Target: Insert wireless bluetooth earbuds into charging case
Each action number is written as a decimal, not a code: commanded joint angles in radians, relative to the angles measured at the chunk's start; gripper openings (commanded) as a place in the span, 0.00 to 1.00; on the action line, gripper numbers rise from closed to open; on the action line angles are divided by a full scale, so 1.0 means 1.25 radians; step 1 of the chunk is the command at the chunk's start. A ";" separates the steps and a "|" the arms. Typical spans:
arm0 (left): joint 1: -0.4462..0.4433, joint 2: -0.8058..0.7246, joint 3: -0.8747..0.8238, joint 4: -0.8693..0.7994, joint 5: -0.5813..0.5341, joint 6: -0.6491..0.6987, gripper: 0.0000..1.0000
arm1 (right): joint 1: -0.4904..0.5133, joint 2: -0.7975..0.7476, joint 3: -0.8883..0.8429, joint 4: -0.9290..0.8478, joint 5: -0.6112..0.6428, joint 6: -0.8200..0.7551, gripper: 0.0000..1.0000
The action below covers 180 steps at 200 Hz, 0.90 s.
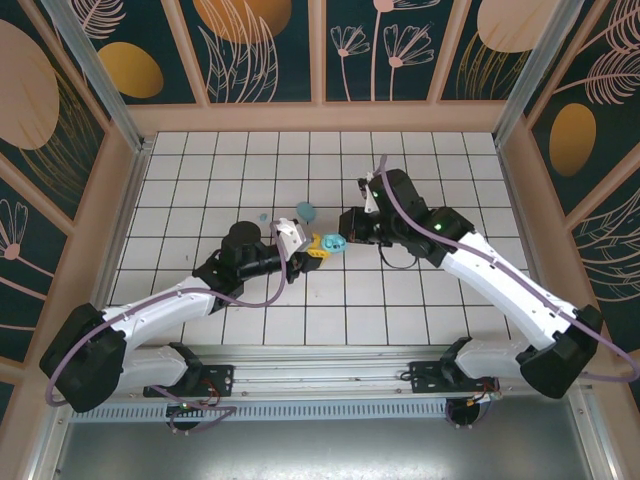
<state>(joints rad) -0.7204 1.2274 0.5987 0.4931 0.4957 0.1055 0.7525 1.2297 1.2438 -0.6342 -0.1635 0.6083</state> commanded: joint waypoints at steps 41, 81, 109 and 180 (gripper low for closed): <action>-0.003 -0.025 0.013 0.074 -0.001 -0.015 0.05 | -0.014 -0.133 -0.044 -0.032 0.012 0.040 0.16; -0.004 -0.045 0.007 0.133 0.021 -0.077 0.05 | -0.057 -0.223 -0.129 0.116 -0.048 0.103 0.46; -0.004 -0.060 0.009 0.162 0.041 -0.120 0.05 | -0.066 -0.229 -0.175 0.230 -0.128 0.145 0.57; -0.004 -0.072 0.020 0.226 0.088 -0.183 0.05 | -0.067 -0.133 -0.188 0.340 -0.261 0.204 0.61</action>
<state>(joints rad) -0.7204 1.1641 0.5991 0.6827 0.5682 -0.0734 0.6746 1.0500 1.0229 -0.3214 -0.4000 0.8127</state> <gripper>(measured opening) 0.225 0.608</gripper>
